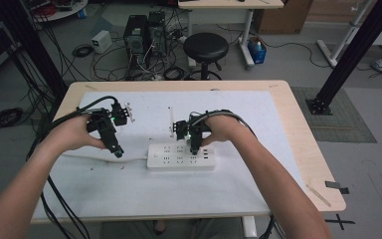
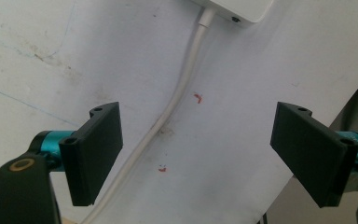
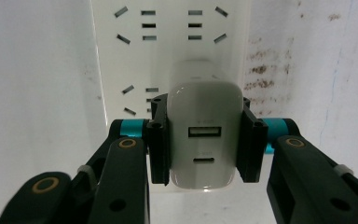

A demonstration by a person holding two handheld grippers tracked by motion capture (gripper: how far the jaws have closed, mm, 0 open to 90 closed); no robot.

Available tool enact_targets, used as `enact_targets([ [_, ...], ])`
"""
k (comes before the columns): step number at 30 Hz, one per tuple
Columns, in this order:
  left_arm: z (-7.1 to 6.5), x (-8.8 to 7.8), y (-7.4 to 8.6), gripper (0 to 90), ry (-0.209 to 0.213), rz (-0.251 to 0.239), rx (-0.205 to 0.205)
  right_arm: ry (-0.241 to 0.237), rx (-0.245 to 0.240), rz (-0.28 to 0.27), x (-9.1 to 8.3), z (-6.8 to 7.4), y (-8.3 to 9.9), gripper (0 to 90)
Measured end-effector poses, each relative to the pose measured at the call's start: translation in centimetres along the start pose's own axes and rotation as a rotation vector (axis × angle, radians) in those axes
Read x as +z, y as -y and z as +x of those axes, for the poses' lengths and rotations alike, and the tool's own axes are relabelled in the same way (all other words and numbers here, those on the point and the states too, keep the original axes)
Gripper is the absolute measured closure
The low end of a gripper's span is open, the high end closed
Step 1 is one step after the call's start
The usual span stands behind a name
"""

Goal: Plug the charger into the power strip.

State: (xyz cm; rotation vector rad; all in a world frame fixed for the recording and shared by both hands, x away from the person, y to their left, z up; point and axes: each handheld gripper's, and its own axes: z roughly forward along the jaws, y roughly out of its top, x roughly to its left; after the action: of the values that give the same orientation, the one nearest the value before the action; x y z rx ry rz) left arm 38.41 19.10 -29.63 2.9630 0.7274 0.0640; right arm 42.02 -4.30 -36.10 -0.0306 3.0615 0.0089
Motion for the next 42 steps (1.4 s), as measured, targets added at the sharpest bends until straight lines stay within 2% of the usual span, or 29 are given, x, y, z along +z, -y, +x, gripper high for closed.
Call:
enact_targets([
  [1, 0.0, 0.0, 0.0, 16.8, -0.001, 0.002, -0.004, 0.006, -0.01, 0.0, 0.1, 0.1, 0.0, 62.9],
  [2, 0.0, 0.0, 0.0, 16.8, -0.001, 0.006, -0.007, 0.005, 0.002, 0.029, 0.0, 0.4, -0.3, 62.9],
  [3, 0.0, 0.0, 0.0, 16.8, -0.003, 0.004, -0.008, 0.023, -0.015, 0.046, 0.1, 0.5, -0.8, 62.9],
  [4, -0.1, -0.1, 0.1, 16.8, -0.003, 0.002, -0.008, 0.016, -0.015, 0.054, 0.2, 0.4, -0.8, 62.8],
  [8, -0.2, -0.5, 0.2, 16.8, -0.011, -0.002, -0.007, 0.023, -0.025, 0.049, 0.4, 0.3, -0.8, 62.6],
  [9, -0.2, -0.6, 0.3, 16.8, -0.011, -0.014, -0.018, 0.02, -0.015, 0.053, 0.4, 0.4, -0.9, 62.6],
  [11, -0.1, -0.7, 0.4, 16.8, -0.01, -0.025, -0.019, 0.017, -0.03, 0.054, 0.6, 0.3, -0.8, 62.1],
  [13, 0.0, -0.7, 0.5, 16.8, -0.009, -0.025, -0.019, -0.018, 0.013, 0.034, 0.4, -0.2, -0.7, 57.5],
  [14, 0.1, -0.7, 0.6, 16.8, -0.012, -0.022, -0.018, -0.013, 0.047, -0.011, 0.0, -0.5, -0.4, 41.7],
  [15, 0.2, -0.7, 0.7, 16.8, -0.013, -0.026, -0.023, -0.039, 0.093, -0.081, -0.7, -0.9, 0.2, 37.1],
  [17, 0.5, -0.7, 1.0, 16.8, -0.014, -0.034, -0.03, -0.02, 0.172, -0.164, -2.6, -1.3, 1.7, 26.6],
  [18, 0.6, -0.7, 1.2, 16.8, -0.014, -0.042, -0.039, 0.02, 0.269, -0.182, -4.4, -1.5, 3.7, 21.0],
  [19, 0.8, -0.7, 1.3, 16.8, -0.016, -0.047, -0.047, 0.02, 0.269, -0.182, -4.4, -1.5, 3.7, 21.0],
  [21, 1.1, -0.7, 1.5, 16.8, -0.031, -0.05, -0.057, 0.072, 0.34, -0.191, -5.8, -1.6, 5.7, 21.0],
  [22, 1.3, -0.6, 1.6, 16.8, -0.031, -0.057, -0.068, 0.099, 0.397, -0.204, -6.6, -1.6, 7.0, 21.0],
  [23, 1.5, -0.6, 1.6, 16.8, -0.033, -0.055, -0.067, 0.151, 0.548, -0.224, -7.9, -1.5, 9.7, 21.0],
  [24, 1.6, -0.6, 1.6, 16.8, -0.039, -0.061, -0.074, 0.151, 0.548, -0.224, -7.9, -1.5, 9.7, 21.0],
  [25, 1.8, -0.5, 1.7, 16.7, -0.046, -0.065, -0.083, 0.164, 0.624, -0.228, -8.4, -1.5, 11.2, 21.0],
  [26, 1.9, -0.5, 1.7, 16.8, -0.054, -0.068, -0.086, 0.171, 0.729, -0.226, -8.9, -1.5, 13.0, 20.9],
  [27, 2.2, -0.6, 1.7, 16.7, -0.063, -0.065, -0.081, 0.179, 0.806, -0.216, -9.2, -1.4, 14.3, 19.7],
  [28, 2.3, -0.6, 1.7, 16.8, -0.068, -0.075, -0.092, 0.195, 0.932, -0.184, -9.5, -1.2, 16.8, 19.2],
  [29, 2.4, -0.7, 1.8, 16.8, -0.071, -0.075, -0.088, 0.195, 0.932, -0.184, -9.5, -1.2, 16.8, 19.2],
  [31, 2.8, -0.9, 1.8, 16.8, -0.086, -0.081, -0.098, 0.196, 1.014, -0.148, -9.7, -0.9, 18.7, 19.2],
  [32, 2.9, -0.9, 1.9, 16.8, -0.091, -0.084, -0.102, 0.181, 1.052, -0.124, -9.7, -0.7, 19.8, 19.2],
  [34, 3.2, -1.0, 1.9, 16.8, -0.102, -0.09, -0.112, 0.179, 1.086, -0.085, -9.7, -0.2, 21.1, 19.2],
  [37, 3.4, -1.1, 1.9, 16.8, -0.111, -0.088, -0.127, 0.187, 1.12, -0.058, -9.7, 0.4, 22.5, 19.2],
  [39, 3.4, -1.2, 1.8, 16.8, -0.116, -0.089, -0.142, 0.189, 1.139, -0.082, -9.8, 0.9, 23.6, 19.2],
  [41, 3.5, -1.3, 1.8, 16.8, -0.124, -0.087, -0.143, 0.189, 1.139, -0.082, -9.8, 0.9, 23.6, 19.2],
  [42, 3.6, -1.6, 1.9, 16.8, -0.131, -0.093, -0.158, 0.189, 1.148, -0.084, -9.8, 1.0, 23.8, 19.2],
])
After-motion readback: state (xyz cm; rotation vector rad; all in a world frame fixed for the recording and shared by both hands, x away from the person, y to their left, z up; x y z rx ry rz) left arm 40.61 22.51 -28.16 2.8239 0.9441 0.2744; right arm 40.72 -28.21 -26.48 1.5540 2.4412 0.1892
